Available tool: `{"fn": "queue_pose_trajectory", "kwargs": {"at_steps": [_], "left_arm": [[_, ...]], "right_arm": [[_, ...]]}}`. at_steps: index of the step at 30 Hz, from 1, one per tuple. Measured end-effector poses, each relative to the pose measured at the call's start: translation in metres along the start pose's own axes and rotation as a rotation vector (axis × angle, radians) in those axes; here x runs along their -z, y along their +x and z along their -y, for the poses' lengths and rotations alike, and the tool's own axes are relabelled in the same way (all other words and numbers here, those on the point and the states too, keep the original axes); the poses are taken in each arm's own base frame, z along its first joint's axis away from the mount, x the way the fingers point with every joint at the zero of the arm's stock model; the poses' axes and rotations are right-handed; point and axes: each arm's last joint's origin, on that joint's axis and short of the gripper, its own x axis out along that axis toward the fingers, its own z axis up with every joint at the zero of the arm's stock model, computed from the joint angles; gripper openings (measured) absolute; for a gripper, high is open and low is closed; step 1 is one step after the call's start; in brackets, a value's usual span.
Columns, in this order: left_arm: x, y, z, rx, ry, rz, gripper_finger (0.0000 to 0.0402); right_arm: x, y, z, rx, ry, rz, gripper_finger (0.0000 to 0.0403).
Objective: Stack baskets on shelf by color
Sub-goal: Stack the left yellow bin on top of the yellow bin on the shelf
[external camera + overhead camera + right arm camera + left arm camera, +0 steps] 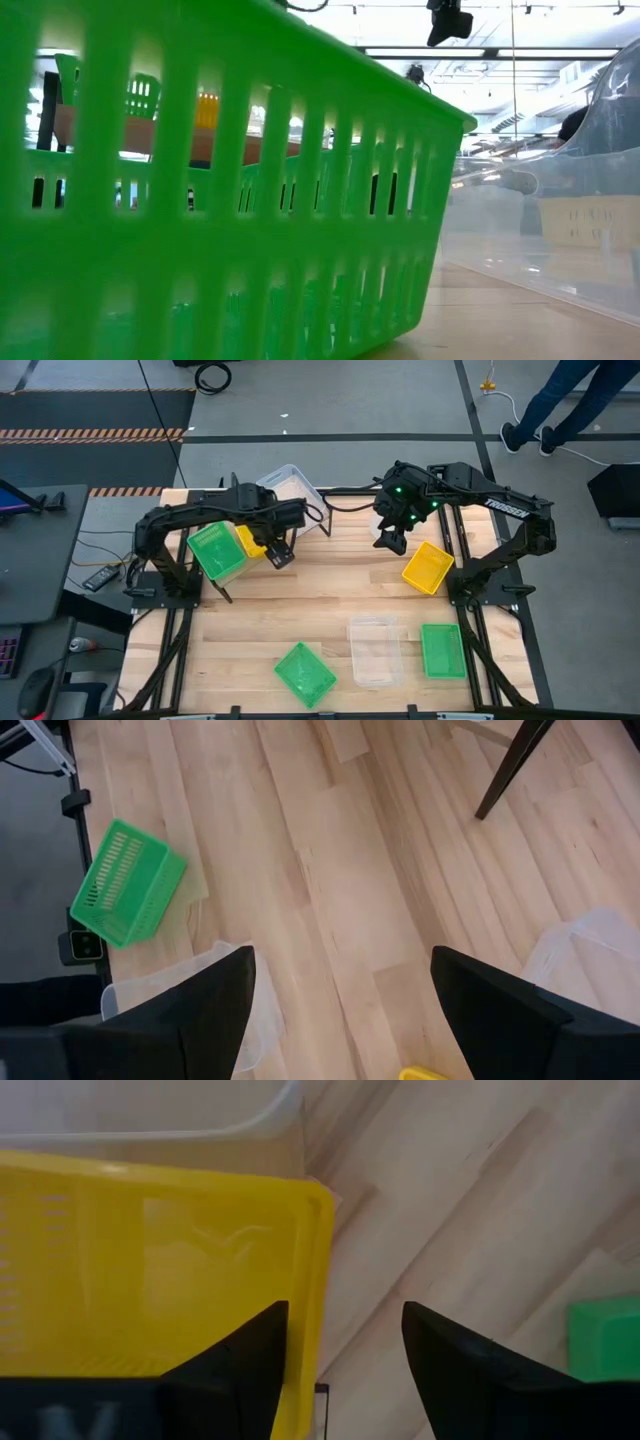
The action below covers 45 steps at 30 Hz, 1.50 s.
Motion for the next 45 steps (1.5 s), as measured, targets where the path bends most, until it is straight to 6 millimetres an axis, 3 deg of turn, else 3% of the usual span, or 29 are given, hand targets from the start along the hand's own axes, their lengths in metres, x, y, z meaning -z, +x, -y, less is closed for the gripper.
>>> {"fn": "queue_pose_trajectory", "kwargs": {"at_steps": [11, 24, 45], "left_arm": [[-0.007, 0.019, -0.002, -0.028, -0.089, -0.050, 0.0204], [-0.011, 0.023, -0.015, -0.039, -0.177, -0.061, 0.0195], [-0.011, 0.023, -0.014, -0.029, -0.230, -0.057, 0.0082]], "right_arm": [[0.000, 0.000, 0.000, -0.006, 0.003, -0.005, 0.0307], [0.001, 0.000, 0.000, -0.006, -0.002, -0.008, 0.0307], [0.001, 0.000, 0.000, -0.006, -0.007, -0.007, 0.0307]]}}
